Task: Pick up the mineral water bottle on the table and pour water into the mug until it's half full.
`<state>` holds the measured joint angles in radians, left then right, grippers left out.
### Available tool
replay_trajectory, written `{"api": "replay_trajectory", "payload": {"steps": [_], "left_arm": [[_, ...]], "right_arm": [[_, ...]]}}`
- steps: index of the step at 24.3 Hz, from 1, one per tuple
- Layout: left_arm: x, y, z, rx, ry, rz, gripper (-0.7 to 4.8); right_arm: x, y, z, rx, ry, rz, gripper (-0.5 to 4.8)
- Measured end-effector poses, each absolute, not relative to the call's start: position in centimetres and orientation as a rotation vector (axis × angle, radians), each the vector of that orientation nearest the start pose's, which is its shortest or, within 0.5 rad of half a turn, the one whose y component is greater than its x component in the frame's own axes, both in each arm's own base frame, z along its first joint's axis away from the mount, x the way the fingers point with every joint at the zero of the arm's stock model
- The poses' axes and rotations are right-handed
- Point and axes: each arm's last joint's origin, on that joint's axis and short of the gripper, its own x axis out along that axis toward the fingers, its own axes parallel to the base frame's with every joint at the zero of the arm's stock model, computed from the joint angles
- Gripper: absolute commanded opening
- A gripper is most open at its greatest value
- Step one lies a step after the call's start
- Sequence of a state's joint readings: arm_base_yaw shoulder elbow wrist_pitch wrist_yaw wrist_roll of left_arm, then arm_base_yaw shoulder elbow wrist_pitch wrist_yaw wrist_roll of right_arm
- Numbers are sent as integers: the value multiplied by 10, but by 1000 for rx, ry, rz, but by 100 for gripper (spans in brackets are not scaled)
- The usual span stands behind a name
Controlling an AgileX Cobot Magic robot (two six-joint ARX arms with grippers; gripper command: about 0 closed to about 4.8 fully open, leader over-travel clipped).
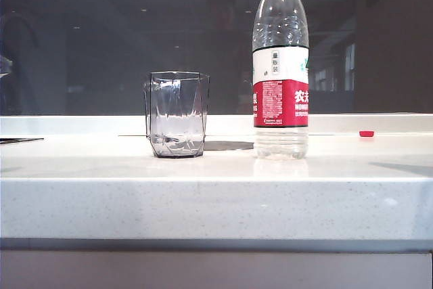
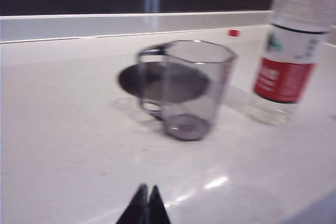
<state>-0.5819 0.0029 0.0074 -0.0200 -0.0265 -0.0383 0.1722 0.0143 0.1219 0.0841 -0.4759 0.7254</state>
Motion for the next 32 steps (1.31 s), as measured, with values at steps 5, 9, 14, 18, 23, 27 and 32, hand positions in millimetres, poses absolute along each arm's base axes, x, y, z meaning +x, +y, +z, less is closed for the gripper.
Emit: {"api": "replay_trajectory", "payload": {"steps": [5, 9, 14, 18, 23, 27, 32], "left_arm": [[77, -59, 164, -32, 27, -636, -4], [75, -62, 164, -31, 28, -666, -4], [75, -62, 164, -31, 28, -674, -4], [75, -62, 164, -31, 28, -674, -4], [75, -62, 164, -31, 28, -675, -4], [75, -62, 164, -31, 28, -674, -4], [75, -62, 164, -31, 28, -674, -4]], "right_arm": [[90, 48, 225, 409, 145, 593, 374], [102, 73, 214, 224, 198, 561, 479], [123, 114, 205, 41, 103, 438, 479], [148, 134, 185, 36, 72, 320, 479], [161, 146, 171, 65, 32, 286, 479], [175, 157, 155, 70, 25, 273, 479], [187, 160, 146, 86, 3, 249, 479]]}}
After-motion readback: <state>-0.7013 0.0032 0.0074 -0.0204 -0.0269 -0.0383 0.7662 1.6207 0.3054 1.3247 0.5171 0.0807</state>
